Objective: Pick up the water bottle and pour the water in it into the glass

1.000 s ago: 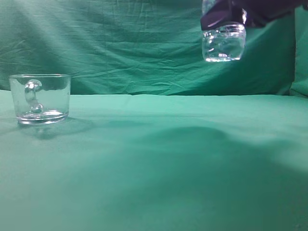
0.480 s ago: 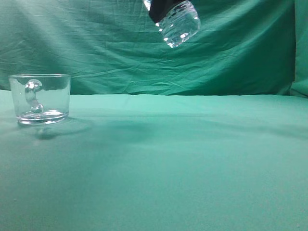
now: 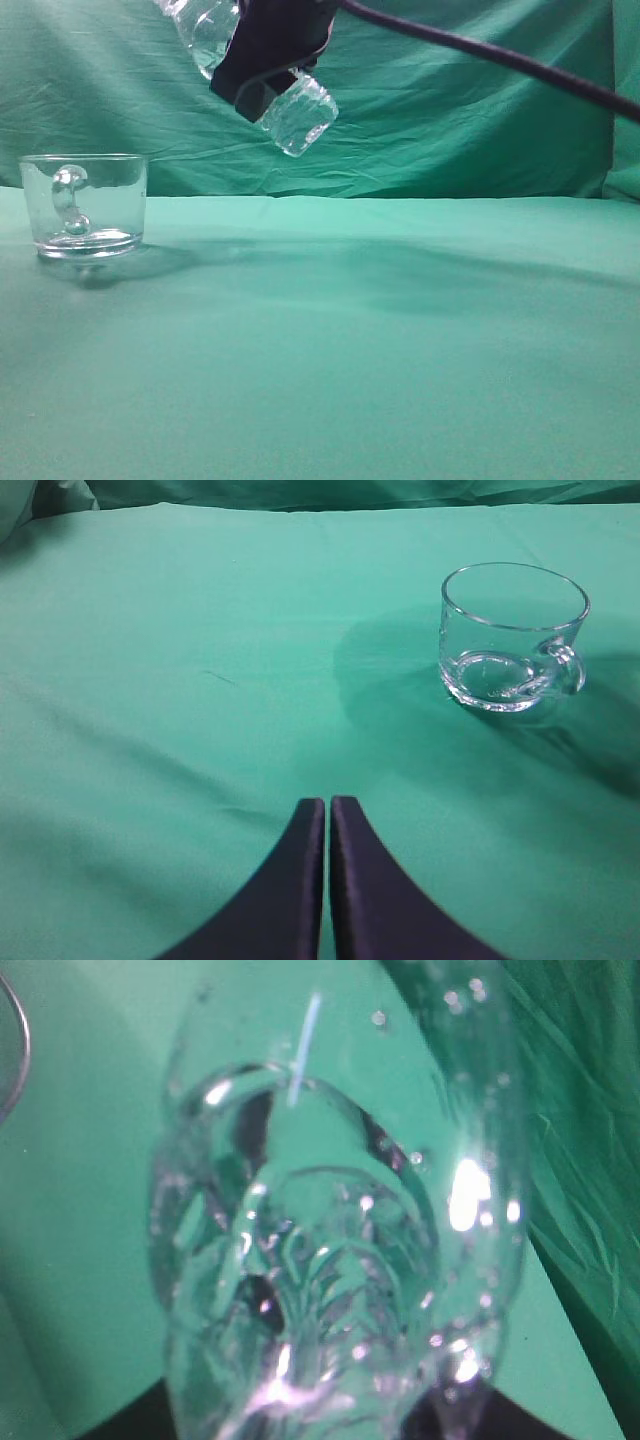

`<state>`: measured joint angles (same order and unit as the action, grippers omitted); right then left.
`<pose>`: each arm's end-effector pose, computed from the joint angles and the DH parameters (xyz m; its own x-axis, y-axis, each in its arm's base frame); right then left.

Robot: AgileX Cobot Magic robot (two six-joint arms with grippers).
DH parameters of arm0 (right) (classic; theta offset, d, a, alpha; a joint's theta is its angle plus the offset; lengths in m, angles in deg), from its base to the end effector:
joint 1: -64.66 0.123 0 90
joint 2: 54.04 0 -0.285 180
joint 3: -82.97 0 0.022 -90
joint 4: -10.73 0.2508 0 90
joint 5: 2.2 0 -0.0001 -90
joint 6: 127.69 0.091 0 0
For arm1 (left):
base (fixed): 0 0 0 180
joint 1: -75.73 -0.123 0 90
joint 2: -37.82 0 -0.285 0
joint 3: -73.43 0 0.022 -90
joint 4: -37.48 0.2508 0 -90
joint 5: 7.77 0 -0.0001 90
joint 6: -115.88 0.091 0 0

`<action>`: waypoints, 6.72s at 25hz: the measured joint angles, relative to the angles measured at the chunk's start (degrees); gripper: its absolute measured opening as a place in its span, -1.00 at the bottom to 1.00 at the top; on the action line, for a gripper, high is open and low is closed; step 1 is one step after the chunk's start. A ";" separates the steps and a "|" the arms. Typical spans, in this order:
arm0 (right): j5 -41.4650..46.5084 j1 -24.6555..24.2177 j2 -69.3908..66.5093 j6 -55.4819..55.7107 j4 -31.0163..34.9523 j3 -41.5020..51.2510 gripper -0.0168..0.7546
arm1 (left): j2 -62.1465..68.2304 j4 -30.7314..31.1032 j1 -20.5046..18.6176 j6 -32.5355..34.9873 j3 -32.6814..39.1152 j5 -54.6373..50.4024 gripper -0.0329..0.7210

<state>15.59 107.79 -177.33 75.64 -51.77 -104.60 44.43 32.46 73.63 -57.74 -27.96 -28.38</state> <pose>0.3558 0.2994 0.2230 -0.0184 -0.8293 -0.5584 -0.6418 0.4381 -0.6294 0.0526 -0.0009 0.1738 -0.2715 0.0194 -0.9623 0.0010 0.9998 0.0199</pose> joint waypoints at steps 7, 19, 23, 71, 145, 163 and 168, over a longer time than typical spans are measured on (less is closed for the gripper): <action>3.71 1.31 -6.41 -4.61 -2.25 -6.45 -0.24 | 0.00 0.00 0.00 0.00 0.00 0.00 -0.91; 6.86 3.73 -7.32 -5.33 -20.24 -7.13 -0.24 | 0.00 0.00 0.00 0.00 0.00 0.00 -0.91; 7.38 3.78 -7.32 -5.33 -24.45 -7.13 -0.24 | 0.00 0.00 0.00 0.00 0.00 0.00 -0.91; 11.13 3.92 -7.32 -7.23 -35.24 -7.13 -0.24 | 0.00 0.00 0.00 0.00 0.00 0.00 -0.91; -77.46 -42.74 1.01 8.65 -1.18 39.03 -0.24 | 0.00 0.00 0.00 0.00 0.00 0.00 -0.91; -83.27 -42.74 -1.76 3.64 0.54 39.03 0.60 | 0.00 0.00 0.00 0.00 0.00 0.00 -0.91; -83.27 -42.80 0.17 3.75 0.54 39.03 0.60 | 0.00 0.00 0.00 0.00 0.00 0.00 -0.91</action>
<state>-67.69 64.99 -177.16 79.39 -51.24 -65.56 44.43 32.46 73.63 -57.74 -27.96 -28.38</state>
